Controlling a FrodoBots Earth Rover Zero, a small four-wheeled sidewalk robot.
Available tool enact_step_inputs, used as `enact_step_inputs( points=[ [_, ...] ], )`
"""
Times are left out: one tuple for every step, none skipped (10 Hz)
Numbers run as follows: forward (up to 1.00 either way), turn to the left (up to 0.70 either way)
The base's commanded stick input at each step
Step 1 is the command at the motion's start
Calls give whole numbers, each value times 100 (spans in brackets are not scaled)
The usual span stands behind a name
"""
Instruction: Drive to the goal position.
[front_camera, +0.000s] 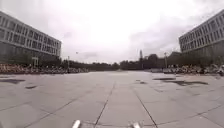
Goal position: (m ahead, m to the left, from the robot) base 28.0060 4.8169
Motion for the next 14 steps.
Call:
enact_step_inputs(
  points=[
    [70, 0],
    [70, 0],
    [70, -23],
    [70, -32],
    [70, -33],
    [70, -20],
    [70, 0],
    [70, 0],
    [70, 0],
    [70, 0],
    [70, 0],
    [70, 0],
    [70, 0],
    [70, 0]
  ],
)
